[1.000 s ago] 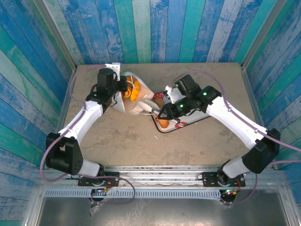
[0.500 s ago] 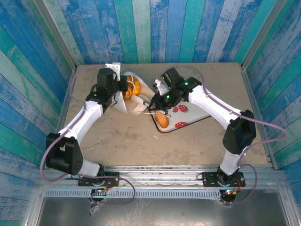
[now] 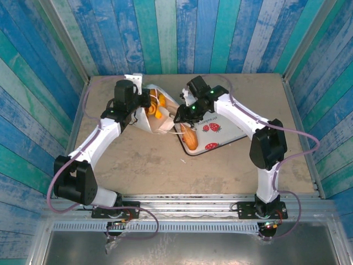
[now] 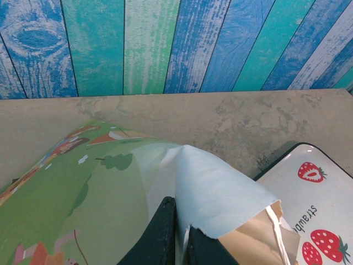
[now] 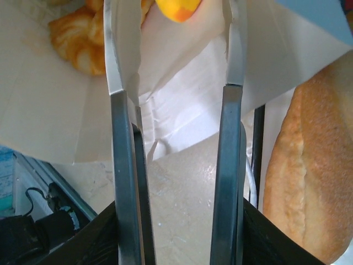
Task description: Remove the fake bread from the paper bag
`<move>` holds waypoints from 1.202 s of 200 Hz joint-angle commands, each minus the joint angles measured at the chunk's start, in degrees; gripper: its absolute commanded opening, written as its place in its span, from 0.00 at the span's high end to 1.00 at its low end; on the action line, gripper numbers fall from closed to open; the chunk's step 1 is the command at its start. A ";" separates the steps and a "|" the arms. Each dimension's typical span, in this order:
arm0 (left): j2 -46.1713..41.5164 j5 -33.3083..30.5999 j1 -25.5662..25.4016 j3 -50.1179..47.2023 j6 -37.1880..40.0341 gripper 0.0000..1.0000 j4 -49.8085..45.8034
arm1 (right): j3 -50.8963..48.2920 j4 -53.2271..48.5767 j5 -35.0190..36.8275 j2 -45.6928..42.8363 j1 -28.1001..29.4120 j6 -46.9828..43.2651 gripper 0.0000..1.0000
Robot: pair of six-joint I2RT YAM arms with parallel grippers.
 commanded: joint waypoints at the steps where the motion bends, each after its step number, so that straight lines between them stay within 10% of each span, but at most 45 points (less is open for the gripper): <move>1: -1.03 1.74 -0.31 0.64 -0.41 0.91 3.83 | 2.85 1.56 -0.05 1.93 -0.21 1.34 0.52; 240: 2.86 0.11 -0.53 2.64 -3.28 0.91 3.02 | -1.55 3.53 1.54 -8.16 4.40 0.14 0.74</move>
